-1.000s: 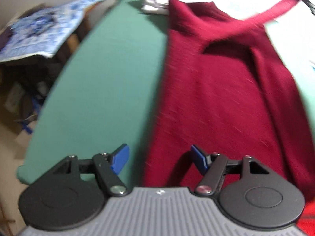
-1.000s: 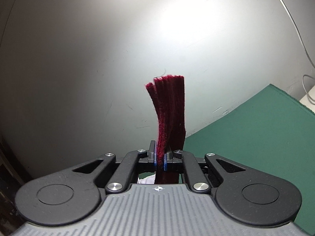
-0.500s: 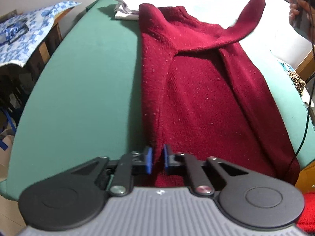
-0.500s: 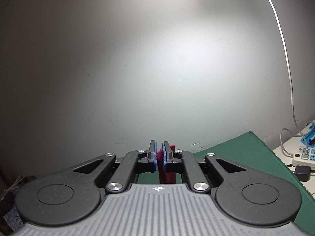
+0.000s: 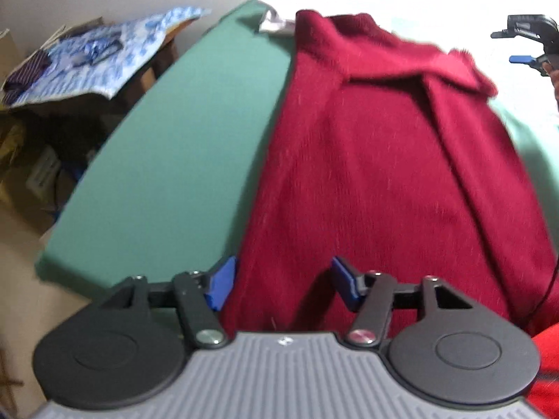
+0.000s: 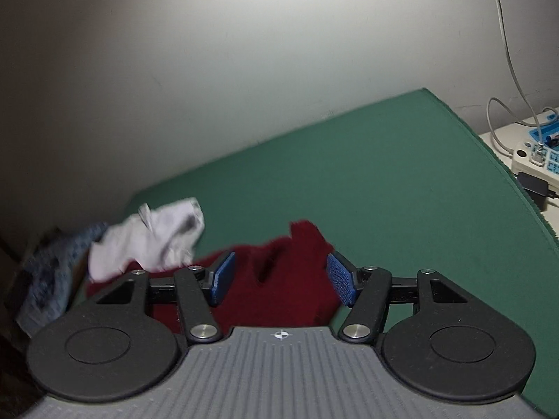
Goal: Fold clothes
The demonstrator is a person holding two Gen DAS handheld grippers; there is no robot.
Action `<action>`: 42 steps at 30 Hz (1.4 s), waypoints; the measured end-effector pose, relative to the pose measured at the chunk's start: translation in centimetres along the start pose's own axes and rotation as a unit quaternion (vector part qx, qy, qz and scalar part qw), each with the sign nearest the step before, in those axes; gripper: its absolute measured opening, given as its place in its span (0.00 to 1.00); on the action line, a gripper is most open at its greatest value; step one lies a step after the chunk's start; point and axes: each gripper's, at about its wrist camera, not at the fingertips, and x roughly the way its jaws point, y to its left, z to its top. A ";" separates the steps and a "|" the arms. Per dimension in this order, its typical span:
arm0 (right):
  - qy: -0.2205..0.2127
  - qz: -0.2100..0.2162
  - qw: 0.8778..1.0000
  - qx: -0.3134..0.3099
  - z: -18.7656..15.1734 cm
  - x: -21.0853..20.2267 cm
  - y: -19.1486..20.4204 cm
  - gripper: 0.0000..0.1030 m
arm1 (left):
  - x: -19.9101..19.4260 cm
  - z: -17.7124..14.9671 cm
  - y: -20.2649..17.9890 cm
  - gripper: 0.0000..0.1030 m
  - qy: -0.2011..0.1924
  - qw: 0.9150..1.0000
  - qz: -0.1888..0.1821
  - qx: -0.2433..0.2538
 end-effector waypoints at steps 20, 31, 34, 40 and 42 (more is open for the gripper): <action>-0.120 0.052 0.990 -0.048 -0.8 -3.0 -1.9 0.08 | -3.2 -1.4 -4.8 0.00 -0.013 0.997 0.074 -0.029; -0.089 0.055 0.994 0.018 -0.9 -0.8 -4.7 0.08 | -3.3 -4.4 -2.0 0.32 0.013 0.990 0.138 -0.027; -0.099 0.076 0.992 0.016 0.5 -0.8 -3.4 0.08 | -3.3 -5.2 0.3 0.45 0.003 0.992 0.098 -0.085; -0.134 0.116 0.984 -0.004 3.4 -1.5 0.1 0.08 | -1.6 -6.6 2.5 0.65 -0.010 0.989 0.001 -0.150; -0.136 0.121 0.983 -0.016 3.8 -1.5 1.2 0.08 | -1.7 -7.2 3.0 0.59 -0.016 0.986 -0.017 -0.164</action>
